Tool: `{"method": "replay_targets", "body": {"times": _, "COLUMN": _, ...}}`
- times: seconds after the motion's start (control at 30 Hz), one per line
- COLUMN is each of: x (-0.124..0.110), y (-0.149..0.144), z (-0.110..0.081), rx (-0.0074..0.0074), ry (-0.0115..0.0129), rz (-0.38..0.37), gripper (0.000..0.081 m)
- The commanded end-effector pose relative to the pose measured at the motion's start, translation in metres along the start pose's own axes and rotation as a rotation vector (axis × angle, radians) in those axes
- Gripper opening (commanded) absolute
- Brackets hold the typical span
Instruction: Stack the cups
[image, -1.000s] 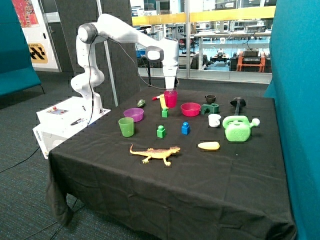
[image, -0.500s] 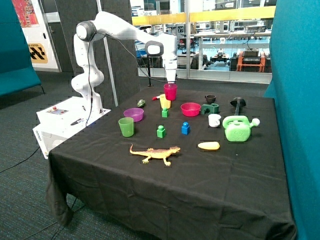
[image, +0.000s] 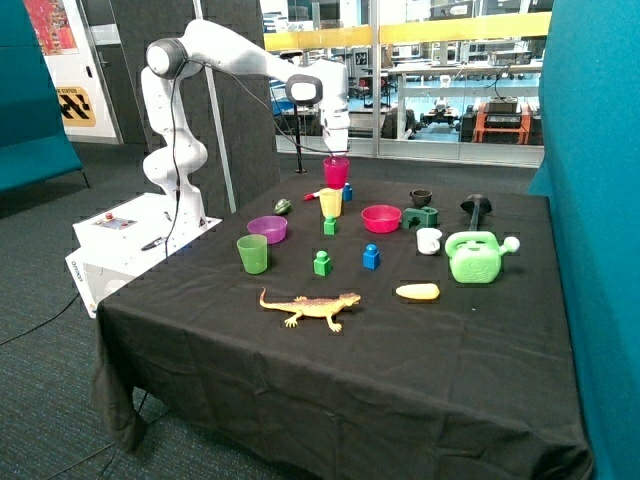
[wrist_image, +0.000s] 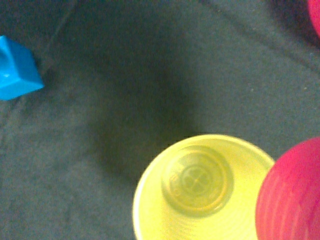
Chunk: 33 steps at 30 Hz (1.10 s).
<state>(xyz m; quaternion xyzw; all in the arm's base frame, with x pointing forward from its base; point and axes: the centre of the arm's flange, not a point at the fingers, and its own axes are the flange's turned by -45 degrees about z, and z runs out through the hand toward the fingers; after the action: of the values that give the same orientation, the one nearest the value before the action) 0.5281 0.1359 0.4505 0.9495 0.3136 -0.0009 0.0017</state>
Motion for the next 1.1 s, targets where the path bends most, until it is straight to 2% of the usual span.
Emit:
{"method": "replay_targets", "body": {"times": 0.0, "x": -0.011, "y": -0.022, "z": -0.004, "rx": 0.0027, "ry": 0.0028, "rz": -0.031, "gripper": 0.0}}
{"method": "replay_targets", "body": {"times": 0.4, "x": -0.029, "y": -0.042, "z": -0.003, "rx": 0.0027, "ry": 0.0028, "rz": -0.055, "gripper": 0.0}}
{"method": "replay_targets", "body": {"times": 0.83, "x": -0.034, "y": -0.051, "z": 0.008, "rx": 0.0027, "ry": 0.0028, "rz": -0.059, "gripper": 0.0}}
{"method": "replay_targets", "body": {"times": 1.07, "x": -0.029, "y": -0.047, "z": 0.011, "rx": 0.0027, "ry": 0.0028, "rz": -0.07, "gripper": 0.0}}
